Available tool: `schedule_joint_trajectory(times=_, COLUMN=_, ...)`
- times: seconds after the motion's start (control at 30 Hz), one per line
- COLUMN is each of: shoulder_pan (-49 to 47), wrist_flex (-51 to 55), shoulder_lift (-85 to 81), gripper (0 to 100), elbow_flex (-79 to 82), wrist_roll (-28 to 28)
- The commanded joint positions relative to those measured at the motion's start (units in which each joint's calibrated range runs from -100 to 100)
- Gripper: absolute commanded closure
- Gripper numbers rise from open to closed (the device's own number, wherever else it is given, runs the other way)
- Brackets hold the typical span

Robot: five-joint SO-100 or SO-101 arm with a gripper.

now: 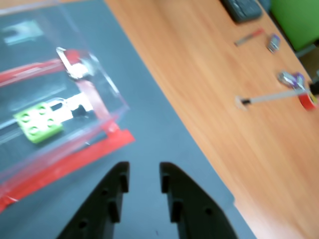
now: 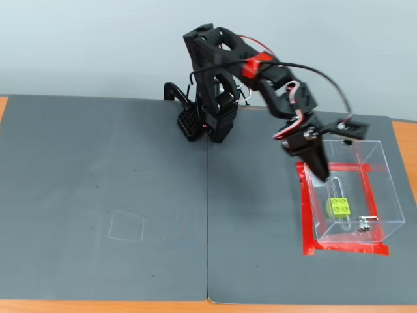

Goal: Pick the green lego block and place it into the transparent box

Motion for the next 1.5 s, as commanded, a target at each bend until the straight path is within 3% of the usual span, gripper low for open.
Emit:
schedule_joint_trajectory(times=0.0, shoulder_pan=6.2, wrist_flex=-0.8, shoulder_lift=-8.2, gripper=93, elbow_flex=4.2, wrist_roll=-0.1)
schedule_joint_trajectory(times=0.5, shoulder_pan=32.3, wrist_flex=-0.1, shoulder_lift=-40.2, gripper=93, elbow_flex=31.1, wrist_roll=-2.4)
schedule_joint_trajectory(times=1.0, shoulder_pan=32.8, wrist_flex=4.3, shoulder_lift=-61.1, gripper=93, elbow_flex=58.5, wrist_roll=-9.2)
schedule_joint_trajectory(times=1.47, shoulder_pan=34.8, wrist_flex=7.2, shoulder_lift=-61.1, gripper=93, elbow_flex=61.7, wrist_roll=-12.9)
